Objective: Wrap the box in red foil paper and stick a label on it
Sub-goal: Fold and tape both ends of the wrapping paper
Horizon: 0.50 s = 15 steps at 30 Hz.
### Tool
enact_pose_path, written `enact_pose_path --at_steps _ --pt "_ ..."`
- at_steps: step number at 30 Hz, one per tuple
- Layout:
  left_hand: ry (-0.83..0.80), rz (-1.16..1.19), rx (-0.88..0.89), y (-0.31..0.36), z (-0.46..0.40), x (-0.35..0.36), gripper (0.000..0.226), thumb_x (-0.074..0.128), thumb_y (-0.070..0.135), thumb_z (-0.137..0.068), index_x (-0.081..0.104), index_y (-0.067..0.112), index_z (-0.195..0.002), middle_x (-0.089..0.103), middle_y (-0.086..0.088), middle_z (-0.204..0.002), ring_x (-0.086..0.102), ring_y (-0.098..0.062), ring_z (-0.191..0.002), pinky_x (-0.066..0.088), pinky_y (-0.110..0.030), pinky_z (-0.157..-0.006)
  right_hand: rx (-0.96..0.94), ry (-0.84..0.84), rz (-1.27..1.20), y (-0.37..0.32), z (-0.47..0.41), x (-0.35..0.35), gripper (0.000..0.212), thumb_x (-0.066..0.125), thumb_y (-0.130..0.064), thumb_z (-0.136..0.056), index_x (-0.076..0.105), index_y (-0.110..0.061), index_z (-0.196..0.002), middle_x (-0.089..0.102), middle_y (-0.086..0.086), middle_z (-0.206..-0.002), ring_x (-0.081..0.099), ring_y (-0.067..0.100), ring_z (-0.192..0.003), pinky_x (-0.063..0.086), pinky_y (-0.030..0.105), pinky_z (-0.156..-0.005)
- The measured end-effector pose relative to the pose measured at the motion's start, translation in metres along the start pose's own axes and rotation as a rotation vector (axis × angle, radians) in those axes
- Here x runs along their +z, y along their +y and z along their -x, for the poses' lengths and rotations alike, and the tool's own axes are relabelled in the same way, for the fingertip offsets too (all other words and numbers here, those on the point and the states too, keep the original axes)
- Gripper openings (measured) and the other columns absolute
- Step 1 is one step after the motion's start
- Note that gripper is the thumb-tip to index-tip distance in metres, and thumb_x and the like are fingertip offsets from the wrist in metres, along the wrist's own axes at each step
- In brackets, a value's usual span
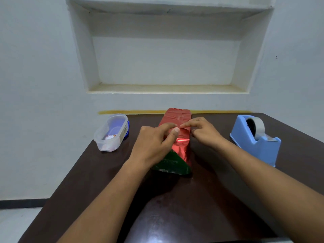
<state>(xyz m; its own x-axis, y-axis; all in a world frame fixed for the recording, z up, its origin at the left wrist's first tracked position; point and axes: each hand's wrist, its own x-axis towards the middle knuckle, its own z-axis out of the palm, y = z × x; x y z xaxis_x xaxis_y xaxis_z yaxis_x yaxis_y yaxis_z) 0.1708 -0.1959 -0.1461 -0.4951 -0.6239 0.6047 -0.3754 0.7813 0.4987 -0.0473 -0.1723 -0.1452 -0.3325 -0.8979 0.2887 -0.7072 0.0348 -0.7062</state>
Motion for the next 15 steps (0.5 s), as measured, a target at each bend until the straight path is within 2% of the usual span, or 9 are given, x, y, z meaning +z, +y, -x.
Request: enact_pose_path --at_steps 2,4,6,7,8,10,12,14,15 --pt "0.045 0.310 -0.122 -0.002 0.000 -0.002 0.023 0.055 0.046 -0.103 0.075 0.035 -0.108 0.078 0.008 -0.077 0.075 -0.009 -0.071 0.060 -0.035 -0.078 0.032 -0.038 -0.167 0.001 0.000 0.002 0.050 0.049 0.015 -0.084 0.081 -0.021 -0.097 0.062 -0.015 -0.113 0.061 0.015 -0.117 0.049 0.032 -0.107" --pt "0.193 0.388 -0.215 -0.004 -0.004 -0.003 0.018 0.060 0.033 -0.102 0.074 0.038 -0.092 0.076 0.006 -0.074 0.073 -0.014 -0.063 0.060 -0.033 -0.067 0.088 -0.079 -0.391 0.006 0.001 0.007 0.047 0.049 0.014 -0.089 0.079 -0.020 -0.098 0.063 -0.018 -0.120 0.064 0.013 -0.114 0.051 0.037 -0.106" --pt "0.330 0.344 -0.339 -0.013 -0.008 -0.003 0.017 0.062 0.029 -0.099 0.073 0.035 -0.087 0.075 0.008 -0.075 0.072 -0.012 -0.073 0.057 -0.032 -0.074 0.159 -0.030 -0.544 0.007 0.009 0.014 0.038 0.051 0.005 -0.095 0.074 -0.022 -0.108 0.066 -0.019 -0.118 0.066 0.014 -0.111 0.050 0.033 -0.099" --pt "0.334 0.324 -0.427 -0.021 -0.010 -0.002 0.014 0.062 0.031 -0.096 0.072 0.033 -0.088 0.075 0.008 -0.080 0.071 -0.013 -0.083 0.056 -0.033 -0.081 0.190 0.034 -0.583 0.011 0.014 0.019 0.032 0.054 -0.006 -0.096 0.073 -0.027 -0.109 0.070 -0.013 -0.117 0.068 0.018 -0.111 0.053 0.035 -0.096" --pt "0.292 0.324 -0.537 -0.028 -0.012 -0.002 0.015 0.061 0.038 -0.093 0.072 0.028 -0.090 0.075 0.005 -0.087 0.071 -0.018 -0.093 0.056 -0.038 -0.089 0.235 0.104 -0.596 0.015 0.021 0.024 0.024 0.057 -0.017 -0.095 0.071 -0.031 -0.108 0.072 -0.007 -0.117 0.069 0.019 -0.109 0.056 0.038 -0.095" --pt "0.103 0.414 -0.761 -0.039 -0.015 0.000 0.046 0.056 0.057 -0.085 0.074 0.017 -0.097 0.076 -0.008 -0.098 0.071 -0.031 -0.100 0.055 -0.047 -0.092 0.330 0.180 -0.588 0.015 0.035 0.031 0.013 0.063 -0.036 -0.092 0.067 -0.032 -0.105 0.072 -0.002 -0.116 0.071 0.018 -0.102 0.060 0.041 -0.091" --pt "-0.065 0.604 -0.908 -0.037 -0.013 -0.001 0.058 0.049 0.059 -0.093 0.076 0.008 -0.098 0.077 -0.009 -0.088 0.069 -0.027 -0.077 0.053 -0.038 -0.075 0.375 0.153 -0.593 0.010 0.045 0.032 0.031 0.066 -0.054 -0.084 0.070 -0.029 -0.102 0.075 -0.004 -0.109 0.072 0.015 -0.095 0.060 0.039 -0.086" --pt "-0.085 0.719 -0.915 -0.027 -0.014 -0.005 0.057 0.043 0.053 -0.103 0.075 0.005 -0.096 0.073 -0.003 -0.071 0.058 -0.016 -0.056 0.046 -0.030 -0.062 0.368 0.086 -0.623 -0.004 0.050 0.023 0.046 0.062 -0.065 -0.079 0.076 -0.027 -0.102 0.078 -0.007 -0.103 0.072 0.014 -0.094 0.057 0.037 -0.083" --pt "-0.057 0.747 -0.899 -0.021 -0.015 -0.010 0.057 0.041 0.051 -0.104 0.074 0.006 -0.094 0.071 -0.002 -0.065 0.056 -0.014 -0.052 0.045 -0.030 -0.060 0.357 0.067 -0.672 -0.013 0.051 0.016 0.044 0.060 -0.063 -0.085 0.077 -0.025 -0.100 0.078 -0.008 -0.100 0.072 0.013 -0.094 0.054 0.034 -0.080"
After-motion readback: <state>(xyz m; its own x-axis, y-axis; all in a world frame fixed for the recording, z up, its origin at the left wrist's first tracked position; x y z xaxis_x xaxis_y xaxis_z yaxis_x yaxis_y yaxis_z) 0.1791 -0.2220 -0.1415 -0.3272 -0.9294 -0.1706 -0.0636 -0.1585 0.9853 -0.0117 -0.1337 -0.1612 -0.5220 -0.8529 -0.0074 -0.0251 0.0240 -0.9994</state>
